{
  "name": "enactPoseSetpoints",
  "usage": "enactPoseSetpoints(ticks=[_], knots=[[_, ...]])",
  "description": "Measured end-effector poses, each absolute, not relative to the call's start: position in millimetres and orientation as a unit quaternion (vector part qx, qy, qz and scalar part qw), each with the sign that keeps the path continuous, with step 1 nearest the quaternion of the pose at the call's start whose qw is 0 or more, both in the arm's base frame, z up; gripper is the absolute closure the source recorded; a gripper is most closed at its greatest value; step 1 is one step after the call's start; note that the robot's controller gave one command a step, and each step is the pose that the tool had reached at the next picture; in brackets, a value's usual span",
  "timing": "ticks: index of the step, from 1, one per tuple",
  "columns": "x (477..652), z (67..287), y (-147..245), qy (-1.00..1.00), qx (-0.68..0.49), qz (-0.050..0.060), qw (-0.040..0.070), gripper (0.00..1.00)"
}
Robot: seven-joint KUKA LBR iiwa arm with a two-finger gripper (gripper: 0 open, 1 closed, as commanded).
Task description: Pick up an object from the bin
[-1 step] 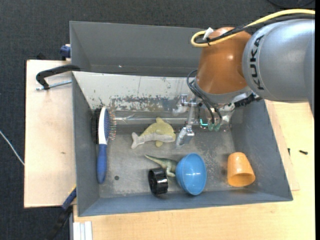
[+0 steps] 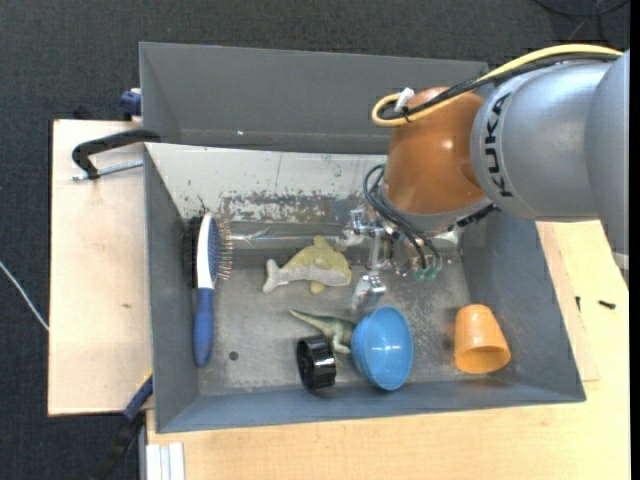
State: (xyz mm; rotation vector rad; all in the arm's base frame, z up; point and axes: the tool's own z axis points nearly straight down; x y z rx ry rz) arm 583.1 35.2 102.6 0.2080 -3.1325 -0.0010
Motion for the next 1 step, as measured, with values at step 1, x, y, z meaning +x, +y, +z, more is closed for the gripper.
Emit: enactPoseSetpoints(ticks=[1], knots=[[584.0, 104.4, 35.5, -0.998, 0.066, -0.001, -0.001, 1.00]])
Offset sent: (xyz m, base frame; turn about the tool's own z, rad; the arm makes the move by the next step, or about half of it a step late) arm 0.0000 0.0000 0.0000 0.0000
